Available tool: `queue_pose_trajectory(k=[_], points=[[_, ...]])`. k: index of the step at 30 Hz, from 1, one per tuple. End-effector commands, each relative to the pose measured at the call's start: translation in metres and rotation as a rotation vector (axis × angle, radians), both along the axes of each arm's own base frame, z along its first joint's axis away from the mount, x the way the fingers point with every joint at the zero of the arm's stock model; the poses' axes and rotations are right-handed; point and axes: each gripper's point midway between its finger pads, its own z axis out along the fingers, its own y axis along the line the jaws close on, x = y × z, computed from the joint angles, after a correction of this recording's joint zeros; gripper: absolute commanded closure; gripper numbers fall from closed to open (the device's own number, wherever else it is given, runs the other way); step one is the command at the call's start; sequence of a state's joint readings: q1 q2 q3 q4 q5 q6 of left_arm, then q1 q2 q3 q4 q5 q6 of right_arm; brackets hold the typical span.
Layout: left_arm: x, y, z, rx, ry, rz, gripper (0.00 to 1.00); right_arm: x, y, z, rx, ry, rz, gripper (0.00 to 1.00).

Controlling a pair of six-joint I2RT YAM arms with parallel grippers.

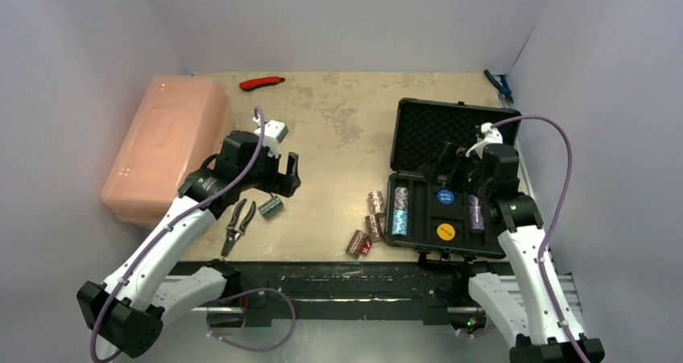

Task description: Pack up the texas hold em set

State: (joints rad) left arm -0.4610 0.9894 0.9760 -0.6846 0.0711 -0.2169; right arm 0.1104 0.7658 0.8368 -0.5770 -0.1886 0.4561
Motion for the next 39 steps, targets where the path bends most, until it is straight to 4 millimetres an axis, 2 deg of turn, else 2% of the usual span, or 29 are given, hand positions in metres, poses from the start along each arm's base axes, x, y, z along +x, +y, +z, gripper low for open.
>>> queue_pose_trajectory(k=[1,15,29,39], points=[[-0.003,-0.01,0.012,0.013,-0.043,-0.055,0.11,-0.008,0.008,-0.016,0.042,0.069,0.027,0.01],[-0.032,-0.041,0.004,0.025,-0.021,-0.162,0.11,-0.022,0.007,-0.03,0.058,0.129,0.01,0.01],[-0.07,-0.081,-0.029,0.021,0.071,-0.227,0.11,-0.029,0.011,-0.03,0.079,0.125,0.024,0.01],[-0.084,-0.117,-0.054,0.04,0.115,-0.239,0.11,-0.028,0.011,-0.03,0.077,0.121,0.023,0.01]])
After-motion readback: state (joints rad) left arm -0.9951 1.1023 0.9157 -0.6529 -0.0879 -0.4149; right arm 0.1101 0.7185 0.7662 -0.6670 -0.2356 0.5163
